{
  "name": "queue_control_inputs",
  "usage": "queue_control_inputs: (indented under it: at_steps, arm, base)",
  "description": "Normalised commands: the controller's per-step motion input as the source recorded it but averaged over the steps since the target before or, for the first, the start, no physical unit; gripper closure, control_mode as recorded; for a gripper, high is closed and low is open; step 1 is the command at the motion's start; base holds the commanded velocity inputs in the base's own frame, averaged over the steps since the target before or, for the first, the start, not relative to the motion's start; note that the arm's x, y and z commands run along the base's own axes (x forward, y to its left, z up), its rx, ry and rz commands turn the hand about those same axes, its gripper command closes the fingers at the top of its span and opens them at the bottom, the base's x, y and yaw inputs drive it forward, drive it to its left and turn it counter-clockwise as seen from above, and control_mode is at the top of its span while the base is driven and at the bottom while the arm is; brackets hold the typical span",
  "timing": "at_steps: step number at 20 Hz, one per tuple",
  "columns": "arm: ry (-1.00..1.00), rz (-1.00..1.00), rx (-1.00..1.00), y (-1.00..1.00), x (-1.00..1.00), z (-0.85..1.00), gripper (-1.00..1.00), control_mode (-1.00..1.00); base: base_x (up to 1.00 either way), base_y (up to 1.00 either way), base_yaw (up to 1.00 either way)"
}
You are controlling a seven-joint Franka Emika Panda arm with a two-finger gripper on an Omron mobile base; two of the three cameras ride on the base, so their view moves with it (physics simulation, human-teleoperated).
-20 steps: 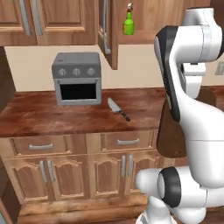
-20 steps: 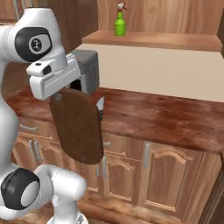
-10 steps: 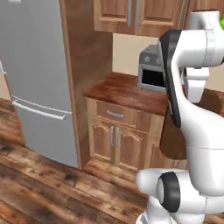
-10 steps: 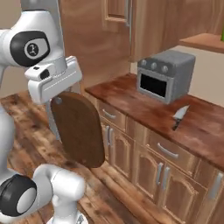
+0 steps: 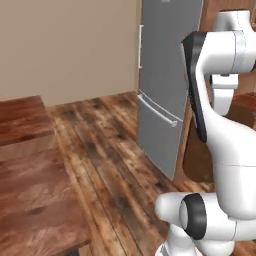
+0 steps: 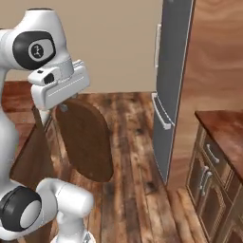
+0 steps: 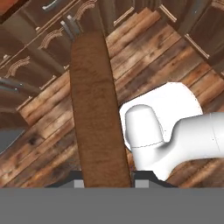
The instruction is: Move the cutting board and knife to the sink. Then move spray from the cabinet to the counter.
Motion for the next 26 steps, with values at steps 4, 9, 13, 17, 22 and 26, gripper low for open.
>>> queue_control_inputs:
  at_steps: [4, 9, 13, 17, 22, 26]
  arm:
    - [0.00, 0.00, 0.00, 0.00, 0.00, 0.00, 1.00, 1.00]
    - [0.00, 0.00, 0.00, 0.00, 0.00, 0.00, 1.00, 1.00]
    - [0.00, 0.00, 0.00, 0.00, 0.00, 0.00, 1.00, 1.00]
    - [0.00, 0.00, 0.00, 0.00, 0.00, 0.00, 1.00, 1.00]
    - [0.00, 0.00, 0.00, 0.00, 0.00, 0.00, 1.00, 1.00]
    - [0.00, 0.00, 0.00, 0.00, 0.00, 0.00, 1.00, 1.00]
  base:
    - [-0.15, 0.00, 1.00]
    - [-0.15, 0.00, 1.00]
    - [-0.14, 0.00, 1.00]
    - [-0.14, 0.00, 1.00]
    - [-0.14, 0.00, 1.00]
    - [-0.15, 0.00, 1.00]
